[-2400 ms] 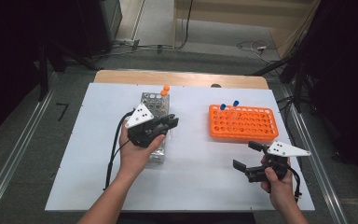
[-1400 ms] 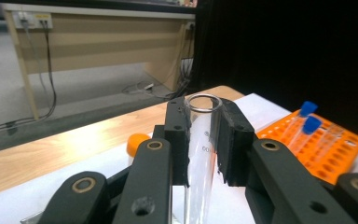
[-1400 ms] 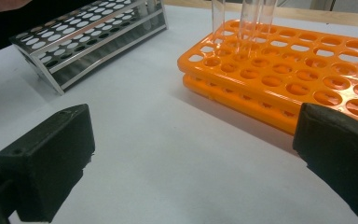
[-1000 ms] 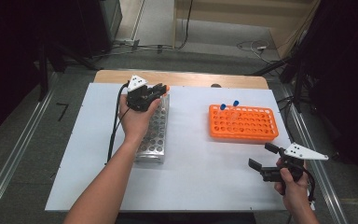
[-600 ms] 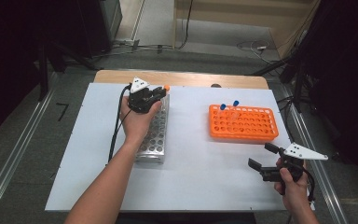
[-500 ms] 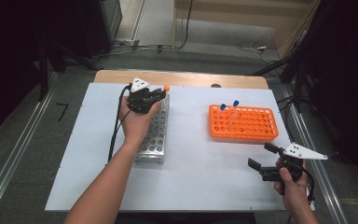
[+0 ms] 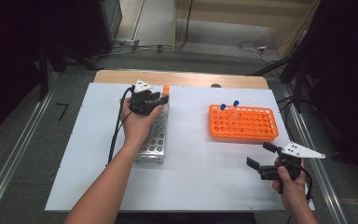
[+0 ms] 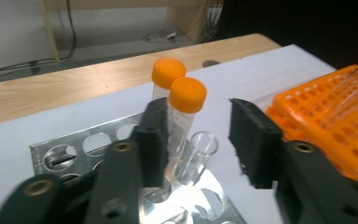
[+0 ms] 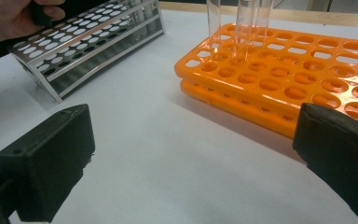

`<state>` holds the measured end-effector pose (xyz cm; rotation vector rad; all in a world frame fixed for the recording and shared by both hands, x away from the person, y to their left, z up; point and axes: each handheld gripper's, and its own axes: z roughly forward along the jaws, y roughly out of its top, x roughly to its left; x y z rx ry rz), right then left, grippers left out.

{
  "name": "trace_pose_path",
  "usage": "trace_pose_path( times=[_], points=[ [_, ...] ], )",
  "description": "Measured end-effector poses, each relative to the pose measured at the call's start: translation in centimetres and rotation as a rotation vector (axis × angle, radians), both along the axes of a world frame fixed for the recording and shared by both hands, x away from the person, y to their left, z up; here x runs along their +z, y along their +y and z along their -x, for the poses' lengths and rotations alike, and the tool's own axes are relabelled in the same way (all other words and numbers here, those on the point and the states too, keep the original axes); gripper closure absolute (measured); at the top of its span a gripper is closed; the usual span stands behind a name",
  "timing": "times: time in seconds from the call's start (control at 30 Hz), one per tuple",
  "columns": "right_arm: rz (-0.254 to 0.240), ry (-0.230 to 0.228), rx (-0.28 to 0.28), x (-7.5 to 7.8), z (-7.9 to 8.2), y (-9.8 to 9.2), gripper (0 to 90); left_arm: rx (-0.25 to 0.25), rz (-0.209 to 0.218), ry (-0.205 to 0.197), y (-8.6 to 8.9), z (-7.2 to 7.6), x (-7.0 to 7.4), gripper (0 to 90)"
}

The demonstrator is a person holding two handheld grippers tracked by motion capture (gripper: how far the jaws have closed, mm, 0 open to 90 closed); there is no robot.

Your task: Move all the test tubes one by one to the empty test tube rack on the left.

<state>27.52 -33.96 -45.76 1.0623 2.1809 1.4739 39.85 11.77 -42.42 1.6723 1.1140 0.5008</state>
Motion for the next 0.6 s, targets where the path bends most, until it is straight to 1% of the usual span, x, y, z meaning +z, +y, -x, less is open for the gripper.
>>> trace_pose_path(
  times=[0.03,0.07,0.13,0.2,0.23,0.27,0.4,0.5,0.6],
  points=[
    [-0.004,0.000,-0.002,0.0,-0.1,0.0,0.0,-0.003,0.010,-0.004,0.1,0.1,0.2,48.4],
    [-0.005,-0.001,-0.003,0.1,-0.2,0.0,0.0,-0.011,0.030,-0.012,0.2,0.3,0.4,43.6],
    [-0.003,-0.004,-0.011,0.3,-0.5,0.2,0.0,-0.012,0.044,-0.027,0.4,0.8,0.9,31.4],
    [0.001,-0.012,-0.021,0.5,-0.8,0.3,0.0,-0.028,0.069,-0.035,0.5,1.5,1.3,22.5],
    [-0.008,-0.011,-0.024,0.6,-1.0,0.4,0.0,-0.046,0.083,-0.035,0.5,1.8,1.5,18.2],
    [-0.007,-0.012,-0.026,0.7,-1.1,0.5,0.0,-0.059,0.094,-0.038,0.5,2.2,1.6,14.4],
    [0.003,-0.026,-0.030,1.1,-1.6,1.2,0.0,-0.106,0.122,-0.060,0.8,3.9,2.1,6.5],
    [0.008,-0.034,-0.044,1.4,-2.0,1.6,0.0,-0.133,0.150,-0.060,0.9,5.1,2.2,1.9],
    [-0.004,-0.031,-0.053,1.7,-2.7,1.8,0.0,-0.154,0.152,-0.075,1.0,6.2,2.3,0.0]
  ],
)
